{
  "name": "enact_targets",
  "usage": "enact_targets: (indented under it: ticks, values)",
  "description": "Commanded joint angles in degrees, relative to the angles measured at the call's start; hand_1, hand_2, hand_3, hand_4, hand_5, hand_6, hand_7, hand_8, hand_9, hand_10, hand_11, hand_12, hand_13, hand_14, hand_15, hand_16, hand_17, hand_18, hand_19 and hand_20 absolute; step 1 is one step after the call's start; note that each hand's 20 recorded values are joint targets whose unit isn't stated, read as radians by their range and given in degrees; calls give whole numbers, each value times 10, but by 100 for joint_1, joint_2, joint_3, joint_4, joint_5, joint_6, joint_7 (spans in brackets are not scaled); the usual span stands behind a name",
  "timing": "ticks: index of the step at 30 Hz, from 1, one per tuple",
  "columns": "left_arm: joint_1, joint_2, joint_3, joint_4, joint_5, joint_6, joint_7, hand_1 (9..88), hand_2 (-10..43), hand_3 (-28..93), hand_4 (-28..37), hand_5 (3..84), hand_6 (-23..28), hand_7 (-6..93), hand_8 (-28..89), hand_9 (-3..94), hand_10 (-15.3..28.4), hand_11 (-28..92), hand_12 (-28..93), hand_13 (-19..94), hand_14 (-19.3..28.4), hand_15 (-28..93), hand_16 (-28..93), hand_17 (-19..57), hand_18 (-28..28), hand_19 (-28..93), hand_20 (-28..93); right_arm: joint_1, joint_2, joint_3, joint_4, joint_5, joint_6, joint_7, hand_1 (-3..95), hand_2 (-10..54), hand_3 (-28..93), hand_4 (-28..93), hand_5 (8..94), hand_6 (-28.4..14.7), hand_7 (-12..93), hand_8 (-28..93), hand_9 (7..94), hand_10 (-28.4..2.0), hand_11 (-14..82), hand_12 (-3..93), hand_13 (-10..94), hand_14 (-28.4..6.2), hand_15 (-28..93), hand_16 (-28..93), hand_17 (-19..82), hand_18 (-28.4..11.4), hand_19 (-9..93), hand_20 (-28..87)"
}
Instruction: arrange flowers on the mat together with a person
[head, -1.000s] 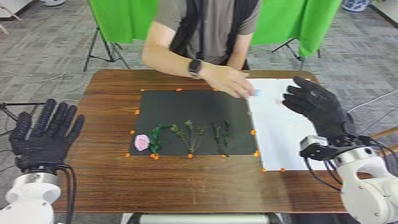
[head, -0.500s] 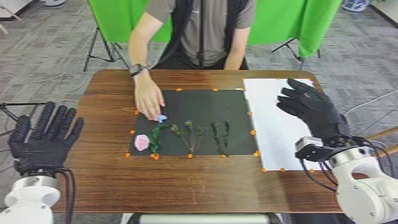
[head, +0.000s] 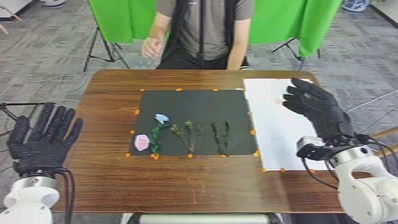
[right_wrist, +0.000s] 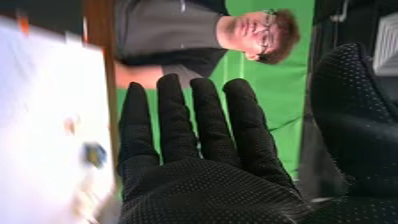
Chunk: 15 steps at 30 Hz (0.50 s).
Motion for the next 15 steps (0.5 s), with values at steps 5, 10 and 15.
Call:
enact_targets:
  ticks: [5, 10, 15]
  values:
    - [92, -13, -5, 56, 439, -441, -61, 242, 155, 754, -283, 438, 80, 110, -95, 382, 150, 182, 62, 283, 129, 264, -93, -44, 122, 338, 92, -31, 751, 157, -229, -4242, 1058, 1661, 305, -54, 760, -230, 322, -40, 120, -81, 341, -143, 34, 185, 295, -119, 77, 261, 84, -162, 368, 100]
    - [35, -13, -86, 181, 1963, -715, -581, 241, 153, 747, -283, 414, 77, 98, -92, 354, 146, 166, 60, 261, 127, 247, -91, -46, 115, 315, 85, 364, 1011, -315, -126, -6184, 547, 3424, 300, -57, 748, -235, 304, -51, 100, -69, 315, -163, 26, 183, 267, -148, 121, 248, 74, -168, 432, 107]
    - [-49, 10, -98, 275, 2210, -995, -769, 242, 151, 742, -283, 409, 78, 93, -85, 347, 144, 159, 66, 253, 127, 235, -84, -46, 113, 300, 83, 770, 1114, -794, 355, -6894, 633, 3936, 299, -61, 740, -237, 291, -55, 90, -64, 298, -170, 25, 183, 243, -161, 149, 228, 66, -174, 464, 111]
